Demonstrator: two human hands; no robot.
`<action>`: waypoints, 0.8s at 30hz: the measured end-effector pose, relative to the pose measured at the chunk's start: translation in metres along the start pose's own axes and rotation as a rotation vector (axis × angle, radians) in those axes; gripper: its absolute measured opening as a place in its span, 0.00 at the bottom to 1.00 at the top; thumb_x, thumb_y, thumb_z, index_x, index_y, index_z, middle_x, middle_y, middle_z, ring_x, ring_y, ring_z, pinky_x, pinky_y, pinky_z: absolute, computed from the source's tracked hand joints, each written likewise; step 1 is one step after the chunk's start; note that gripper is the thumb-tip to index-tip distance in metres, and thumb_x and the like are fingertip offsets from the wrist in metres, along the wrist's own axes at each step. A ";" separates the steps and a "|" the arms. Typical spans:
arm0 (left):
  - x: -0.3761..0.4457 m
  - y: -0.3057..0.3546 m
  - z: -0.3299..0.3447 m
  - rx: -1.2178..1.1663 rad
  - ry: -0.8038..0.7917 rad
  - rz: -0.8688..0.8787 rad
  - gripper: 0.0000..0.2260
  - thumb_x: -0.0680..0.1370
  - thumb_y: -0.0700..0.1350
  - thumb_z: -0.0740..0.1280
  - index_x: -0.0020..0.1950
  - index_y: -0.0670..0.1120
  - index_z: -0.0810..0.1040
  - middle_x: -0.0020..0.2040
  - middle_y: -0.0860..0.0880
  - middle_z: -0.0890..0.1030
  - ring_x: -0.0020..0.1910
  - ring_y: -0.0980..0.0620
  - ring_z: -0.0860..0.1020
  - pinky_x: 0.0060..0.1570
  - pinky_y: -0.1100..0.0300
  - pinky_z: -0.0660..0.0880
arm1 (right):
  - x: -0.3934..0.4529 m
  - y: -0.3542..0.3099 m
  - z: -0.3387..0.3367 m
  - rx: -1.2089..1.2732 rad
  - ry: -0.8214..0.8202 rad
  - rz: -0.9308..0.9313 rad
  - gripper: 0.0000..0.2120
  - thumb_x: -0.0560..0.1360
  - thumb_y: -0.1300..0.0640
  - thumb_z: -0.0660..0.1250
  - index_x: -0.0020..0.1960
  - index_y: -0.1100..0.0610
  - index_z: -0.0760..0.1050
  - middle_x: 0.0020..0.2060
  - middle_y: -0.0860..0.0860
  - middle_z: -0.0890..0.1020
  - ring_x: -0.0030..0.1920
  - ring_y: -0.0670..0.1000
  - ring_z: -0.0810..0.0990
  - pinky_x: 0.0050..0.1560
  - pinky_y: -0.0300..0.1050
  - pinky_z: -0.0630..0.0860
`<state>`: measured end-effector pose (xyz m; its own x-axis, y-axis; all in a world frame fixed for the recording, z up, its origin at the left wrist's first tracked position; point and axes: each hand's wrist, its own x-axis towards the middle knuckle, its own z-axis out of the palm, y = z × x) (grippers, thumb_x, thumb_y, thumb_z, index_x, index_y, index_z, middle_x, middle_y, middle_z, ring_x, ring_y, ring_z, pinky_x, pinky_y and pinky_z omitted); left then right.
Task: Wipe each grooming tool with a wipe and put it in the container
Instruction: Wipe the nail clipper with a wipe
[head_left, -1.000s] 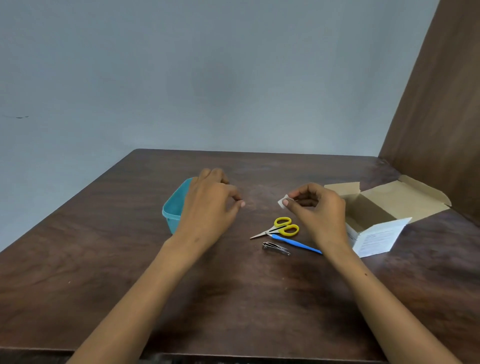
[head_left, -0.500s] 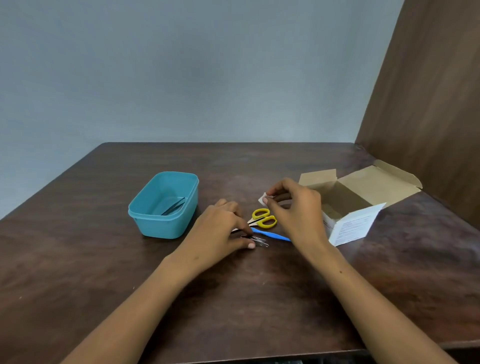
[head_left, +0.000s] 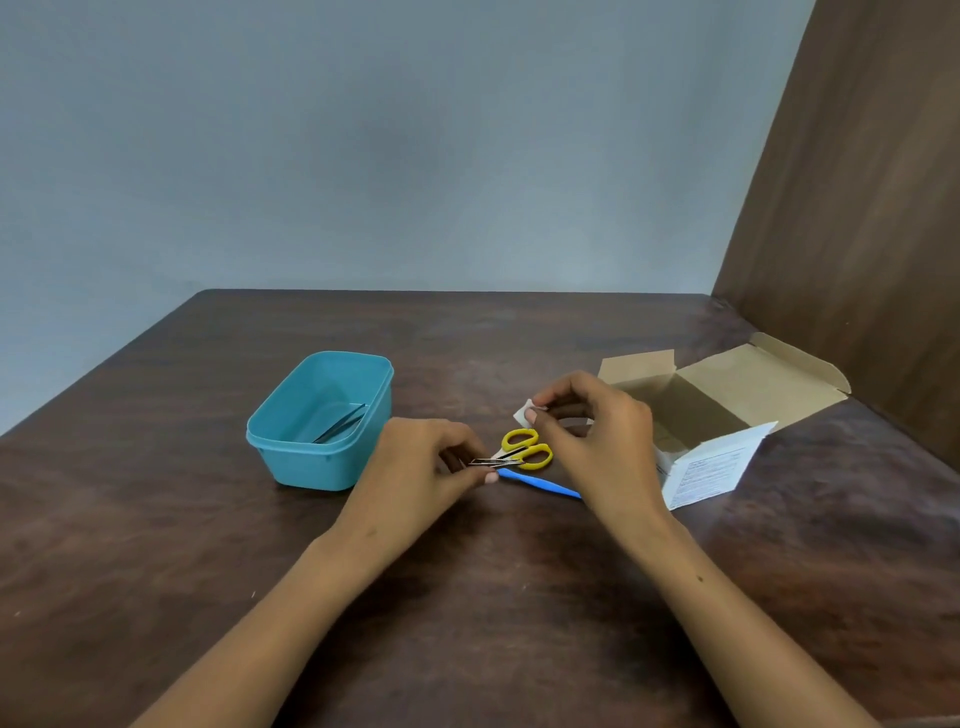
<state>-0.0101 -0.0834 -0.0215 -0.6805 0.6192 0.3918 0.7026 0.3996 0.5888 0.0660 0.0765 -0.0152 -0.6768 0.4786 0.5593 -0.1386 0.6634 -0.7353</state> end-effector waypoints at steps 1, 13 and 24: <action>0.000 0.001 -0.001 -0.050 0.019 -0.037 0.06 0.67 0.47 0.76 0.43 0.50 0.85 0.37 0.56 0.83 0.38 0.59 0.80 0.39 0.65 0.77 | 0.000 0.000 0.000 0.012 0.008 0.011 0.06 0.69 0.62 0.74 0.39 0.54 0.78 0.35 0.42 0.82 0.38 0.41 0.81 0.39 0.33 0.78; -0.003 0.019 -0.008 -0.790 -0.007 -0.450 0.08 0.68 0.36 0.75 0.45 0.38 0.83 0.38 0.40 0.85 0.34 0.53 0.84 0.34 0.67 0.79 | 0.000 -0.002 -0.004 0.264 -0.041 0.123 0.05 0.68 0.66 0.74 0.41 0.58 0.81 0.37 0.50 0.84 0.38 0.44 0.83 0.40 0.33 0.78; -0.001 0.020 -0.012 -1.085 -0.129 -0.602 0.08 0.74 0.35 0.68 0.51 0.38 0.82 0.43 0.42 0.85 0.40 0.52 0.84 0.37 0.66 0.80 | 0.000 -0.009 -0.009 0.327 0.001 0.075 0.11 0.67 0.63 0.76 0.43 0.50 0.79 0.40 0.48 0.84 0.42 0.45 0.84 0.44 0.37 0.79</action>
<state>0.0024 -0.0836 -0.0017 -0.7657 0.6178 -0.1787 -0.2896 -0.0832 0.9535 0.0733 0.0757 -0.0050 -0.6931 0.5198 0.4994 -0.3135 0.4066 -0.8582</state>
